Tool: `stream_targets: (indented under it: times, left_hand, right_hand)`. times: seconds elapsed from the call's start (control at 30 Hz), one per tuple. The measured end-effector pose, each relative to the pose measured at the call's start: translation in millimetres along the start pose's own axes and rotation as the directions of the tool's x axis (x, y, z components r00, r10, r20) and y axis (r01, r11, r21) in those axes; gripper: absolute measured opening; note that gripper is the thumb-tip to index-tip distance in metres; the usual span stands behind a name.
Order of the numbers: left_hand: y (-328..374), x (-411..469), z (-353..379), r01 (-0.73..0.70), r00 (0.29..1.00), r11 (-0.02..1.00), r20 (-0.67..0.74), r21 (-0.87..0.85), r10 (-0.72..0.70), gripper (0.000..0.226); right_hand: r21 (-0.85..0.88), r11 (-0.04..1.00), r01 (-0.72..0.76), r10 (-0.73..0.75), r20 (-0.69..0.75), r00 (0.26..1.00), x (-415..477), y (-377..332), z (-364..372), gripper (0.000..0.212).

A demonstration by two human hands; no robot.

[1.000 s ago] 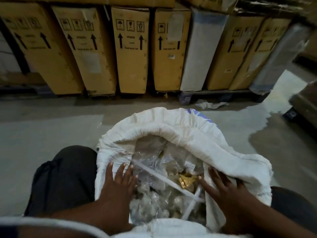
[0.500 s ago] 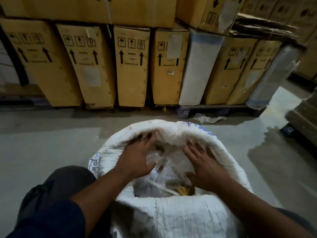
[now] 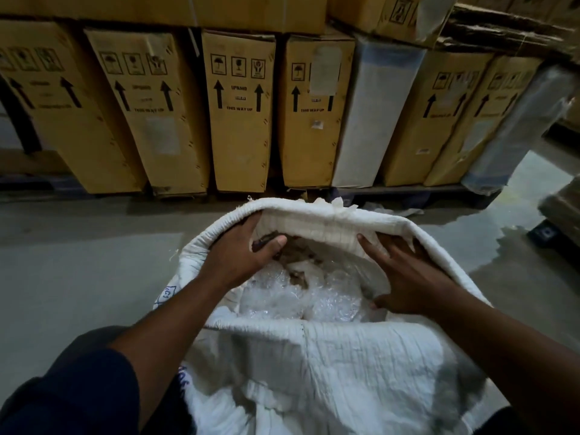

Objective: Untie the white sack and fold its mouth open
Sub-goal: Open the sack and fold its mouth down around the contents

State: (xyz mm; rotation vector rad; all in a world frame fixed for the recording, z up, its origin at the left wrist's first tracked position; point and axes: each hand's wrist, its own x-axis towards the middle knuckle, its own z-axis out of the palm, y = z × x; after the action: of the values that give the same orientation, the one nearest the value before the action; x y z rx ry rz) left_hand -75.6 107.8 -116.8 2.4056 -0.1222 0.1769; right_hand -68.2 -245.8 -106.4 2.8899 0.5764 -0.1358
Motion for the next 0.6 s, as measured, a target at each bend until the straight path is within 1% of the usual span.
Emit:
stream_targets:
  times: [0.07,0.13,0.17,0.2,0.27,0.3,0.33,0.37,0.4,0.47,0.53,0.6]
  left_hand:
    - [-1,3,4,0.019,0.995,0.997,0.100,0.077,-0.027,0.094]
    - [-1,-6,10,-0.046,0.992,0.984,0.120,0.174,0.026,0.095]
    - [2,-14,14,-0.110,0.990,0.973,0.110,0.201,0.089,0.088]
    - [6,-21,18,-0.187,0.980,0.957,0.103,0.221,0.168,0.076]
    - [14,-35,25,-0.349,0.937,0.901,0.100,0.258,0.334,0.052]
    - [17,-40,28,-0.404,0.914,0.869,0.096,0.285,0.393,0.047]
    - [18,-43,30,-0.440,0.896,0.841,0.091,0.316,0.434,0.049]
    - [16,-44,33,-0.450,0.890,0.820,0.098,0.353,0.446,0.056]
    - [12,-43,34,-0.426,0.903,0.813,0.126,0.397,0.411,0.067]
    - [3,-41,32,-0.347,0.938,0.791,0.184,0.503,0.294,0.093]
    - [-4,-39,31,-0.271,0.963,0.784,0.163,0.558,0.217,0.111]
    - [-4,-34,28,-0.218,0.976,0.782,0.112,0.584,0.188,0.121]
  right_hand:
    - [0.021,1.000,0.017,-0.018,0.068,0.998,4,-6,2,0.137]
    - [0.046,0.997,0.059,-0.063,0.086,0.994,2,-18,5,0.125]
    - [0.032,0.993,0.116,-0.117,0.053,0.992,0,-25,7,0.118]
    - [-0.002,0.983,0.184,-0.184,-0.009,0.983,-4,-30,9,0.110]
    - [-0.064,0.958,0.278,-0.285,-0.175,0.942,-12,-37,13,0.092]
    - [-0.101,0.948,0.303,-0.319,-0.255,0.913,-16,-39,15,0.084]
    - [-0.133,0.942,0.308,-0.335,-0.303,0.892,-18,-38,18,0.078]
    - [-0.140,0.947,0.289,-0.319,-0.326,0.890,-20,-37,18,0.077]
    - [-0.125,0.960,0.251,-0.278,-0.321,0.905,-21,-34,19,0.079]
    - [-0.079,0.985,0.156,-0.172,-0.265,0.949,-21,-26,18,0.090]
    - [-0.046,0.996,0.072,-0.080,-0.185,0.979,-20,-18,18,0.104]
    - [0.012,1.000,0.005,-0.004,-0.144,0.990,-16,-14,18,0.117]
